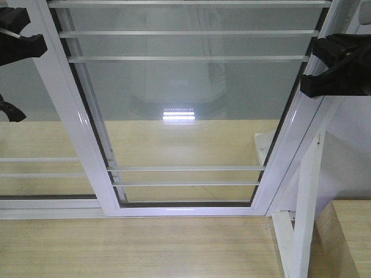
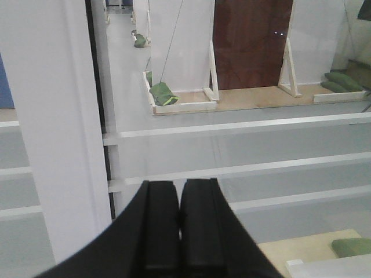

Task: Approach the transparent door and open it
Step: 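Raise both arms and bring the right gripper to the silver handle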

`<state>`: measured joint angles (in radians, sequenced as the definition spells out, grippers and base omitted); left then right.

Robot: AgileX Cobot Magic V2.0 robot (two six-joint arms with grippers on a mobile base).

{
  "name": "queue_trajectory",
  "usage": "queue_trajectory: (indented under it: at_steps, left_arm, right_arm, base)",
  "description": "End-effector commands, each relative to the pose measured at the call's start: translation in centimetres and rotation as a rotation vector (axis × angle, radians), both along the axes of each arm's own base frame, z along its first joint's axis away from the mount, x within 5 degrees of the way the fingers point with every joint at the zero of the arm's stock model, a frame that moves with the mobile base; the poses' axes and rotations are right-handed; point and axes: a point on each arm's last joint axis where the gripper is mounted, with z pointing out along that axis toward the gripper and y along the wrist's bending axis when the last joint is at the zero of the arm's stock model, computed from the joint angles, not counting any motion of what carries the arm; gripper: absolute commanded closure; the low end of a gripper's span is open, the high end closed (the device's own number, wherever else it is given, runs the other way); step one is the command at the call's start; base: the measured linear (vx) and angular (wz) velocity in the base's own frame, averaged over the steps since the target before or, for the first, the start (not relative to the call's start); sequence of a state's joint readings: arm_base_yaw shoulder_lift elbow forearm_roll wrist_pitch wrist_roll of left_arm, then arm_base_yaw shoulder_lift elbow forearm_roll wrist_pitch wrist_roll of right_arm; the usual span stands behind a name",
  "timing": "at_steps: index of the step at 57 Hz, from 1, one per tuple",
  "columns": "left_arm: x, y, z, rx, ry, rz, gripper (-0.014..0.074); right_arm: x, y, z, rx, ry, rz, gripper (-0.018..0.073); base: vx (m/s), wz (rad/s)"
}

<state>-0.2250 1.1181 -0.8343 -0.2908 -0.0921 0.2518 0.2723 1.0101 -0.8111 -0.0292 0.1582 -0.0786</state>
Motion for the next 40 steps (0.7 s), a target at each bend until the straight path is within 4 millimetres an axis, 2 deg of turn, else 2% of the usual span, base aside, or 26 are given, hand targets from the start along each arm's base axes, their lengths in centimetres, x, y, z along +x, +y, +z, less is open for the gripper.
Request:
queue_trajectory:
  at_steps: [1,9,16,20,31,35,40]
  left_arm:
    - [-0.3,0.1,2.3,-0.03,-0.11,0.012,0.0317]
    - [-0.3,0.1,2.2,-0.03,-0.102,0.01,0.0128]
    - [-0.3,0.1,2.2,-0.03,-0.101,0.009,0.0013]
    - [-0.3,0.1,2.2,-0.03,-0.101,0.009,-0.0013]
    - [-0.3,0.0,1.9,-0.024,-0.073,0.001,0.0007]
    - [-0.3,0.0,1.9,-0.022,-0.07,0.0,0.0018]
    - [-0.3,0.0,1.9,-0.023,-0.071,0.0,0.0028]
  right_arm:
    - [0.0,-0.1,2.2,0.031,-0.121,-0.002,0.0266]
    - [0.0,-0.1,2.3,0.03,-0.124,-0.002,0.005]
    - [0.0,-0.1,2.4,0.034,-0.138,-0.002,-0.0056]
    - [0.0,-0.1,2.4,0.04,-0.138,-0.002,-0.0066]
    - [0.0,-0.2,2.4,0.042,-0.137,-0.008,-0.0029]
    - [0.1,-0.8,2.4,0.042,-0.137,-0.034,-0.0025]
    - [0.5,-2.4,2.4,0.072,-0.127,-0.116,-0.0025]
  base:
    - [0.0,0.0]
    - [0.0,0.0]
    - [0.0,0.0]
    - [0.0,0.0]
    - [0.0,0.0]
    - [0.0,0.0]
    - [0.0,0.0]
